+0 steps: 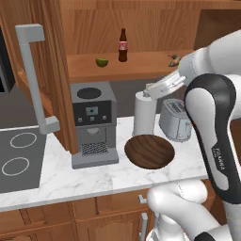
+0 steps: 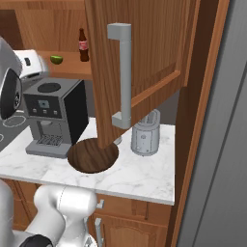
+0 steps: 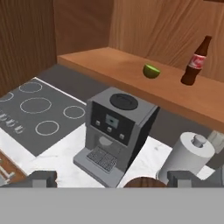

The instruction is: Open the cabinet. Pick the kiwi and banana from the cabinet and place them into the bowl. Then close the cabinet.

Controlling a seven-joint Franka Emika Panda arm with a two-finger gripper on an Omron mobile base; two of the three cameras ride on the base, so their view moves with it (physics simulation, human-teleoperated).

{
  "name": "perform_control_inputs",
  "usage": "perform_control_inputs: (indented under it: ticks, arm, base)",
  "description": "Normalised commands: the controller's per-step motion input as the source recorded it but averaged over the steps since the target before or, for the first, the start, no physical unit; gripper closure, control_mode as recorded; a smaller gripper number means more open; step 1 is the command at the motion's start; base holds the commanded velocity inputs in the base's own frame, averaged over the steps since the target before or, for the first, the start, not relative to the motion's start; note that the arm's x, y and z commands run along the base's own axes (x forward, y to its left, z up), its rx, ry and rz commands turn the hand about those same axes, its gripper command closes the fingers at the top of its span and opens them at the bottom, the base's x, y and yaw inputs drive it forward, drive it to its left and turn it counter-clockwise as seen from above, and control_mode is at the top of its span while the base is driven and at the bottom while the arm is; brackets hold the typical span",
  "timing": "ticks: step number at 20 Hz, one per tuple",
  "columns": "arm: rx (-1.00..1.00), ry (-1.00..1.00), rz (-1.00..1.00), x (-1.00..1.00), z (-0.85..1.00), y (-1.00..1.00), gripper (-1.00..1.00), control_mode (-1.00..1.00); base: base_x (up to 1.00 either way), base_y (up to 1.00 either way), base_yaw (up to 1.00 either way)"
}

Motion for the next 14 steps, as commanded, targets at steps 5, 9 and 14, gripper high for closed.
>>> perform_control_inputs:
  ticks: [5, 9, 14]
  arm:
    - [0.0, 0.0, -0.19, 0.25, 0.0, 0.34, -1.0, -1.0]
    - [0.0, 0.0, -0.19, 0.55, 0.0, 0.13, -1.0, -1.0]
    - [0.0, 0.0, -0.17, 0.71, 0.0, 0.12, -1.0, -1.0]
  base:
    - [0.0, 0.0, 0.0]
    - [0.0, 0.0, 0.0]
    - [0.0, 0.0, 0.0]
